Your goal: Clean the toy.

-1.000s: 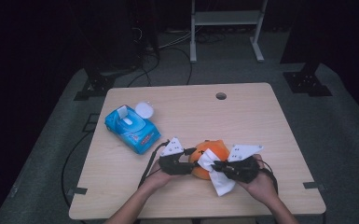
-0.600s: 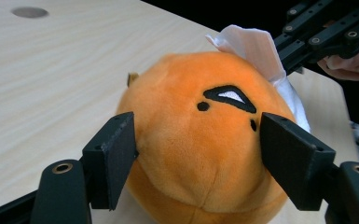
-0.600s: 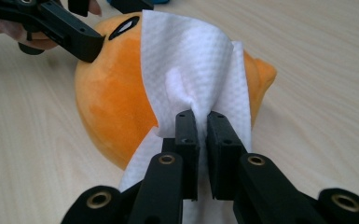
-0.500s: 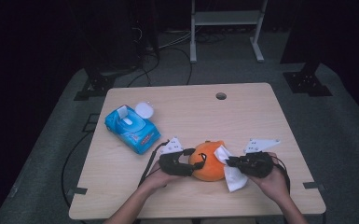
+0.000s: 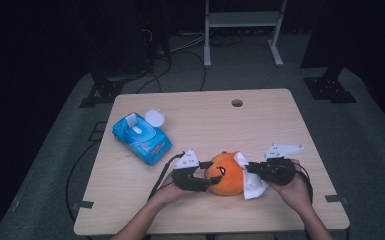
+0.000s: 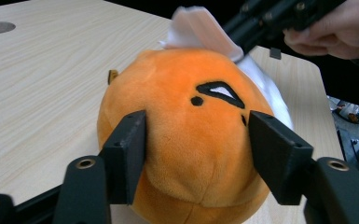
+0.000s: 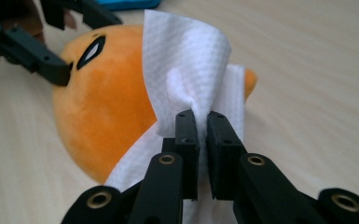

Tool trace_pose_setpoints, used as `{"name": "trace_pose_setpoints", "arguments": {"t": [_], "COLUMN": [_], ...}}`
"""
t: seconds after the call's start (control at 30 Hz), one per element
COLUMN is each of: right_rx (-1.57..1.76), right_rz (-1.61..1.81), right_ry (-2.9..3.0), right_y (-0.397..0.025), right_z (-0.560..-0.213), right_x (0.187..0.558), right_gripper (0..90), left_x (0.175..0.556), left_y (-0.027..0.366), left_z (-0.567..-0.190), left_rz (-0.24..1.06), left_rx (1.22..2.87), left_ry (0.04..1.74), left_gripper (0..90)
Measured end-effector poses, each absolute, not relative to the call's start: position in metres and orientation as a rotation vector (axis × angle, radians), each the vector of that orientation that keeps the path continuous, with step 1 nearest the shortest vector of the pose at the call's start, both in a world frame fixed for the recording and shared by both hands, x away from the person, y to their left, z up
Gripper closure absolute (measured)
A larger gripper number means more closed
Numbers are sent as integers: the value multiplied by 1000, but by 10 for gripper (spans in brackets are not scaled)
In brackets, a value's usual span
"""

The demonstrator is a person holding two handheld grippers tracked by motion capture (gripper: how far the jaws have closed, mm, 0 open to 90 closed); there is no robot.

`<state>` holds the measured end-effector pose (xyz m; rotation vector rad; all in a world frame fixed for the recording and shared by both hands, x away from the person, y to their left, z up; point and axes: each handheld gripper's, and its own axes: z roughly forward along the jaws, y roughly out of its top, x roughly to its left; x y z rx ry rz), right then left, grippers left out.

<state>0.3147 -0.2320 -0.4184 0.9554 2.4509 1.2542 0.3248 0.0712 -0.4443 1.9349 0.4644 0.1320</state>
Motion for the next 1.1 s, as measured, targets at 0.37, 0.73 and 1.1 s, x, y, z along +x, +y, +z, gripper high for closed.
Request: {"name": "trace_pose_setpoints", "arguments": {"t": [0.37,0.73,1.1], "right_rx": [852,854,773], "right_rz": [1223,1282,1328], "right_ry": [2591,2494,2503], "right_y": [-215,-213,-202], "right_z": [-417,-408,-405], "right_x": [292,299,291], "right_gripper": [834,835,835], "left_x": [324,313,312], "left_y": [75,69,64], "left_z": [-443,-447,-442], "left_rz": [118,173,184], "left_rx": [1922,1968,1964], "left_ry": [481,387,366], "left_gripper": [377,418,427]}}
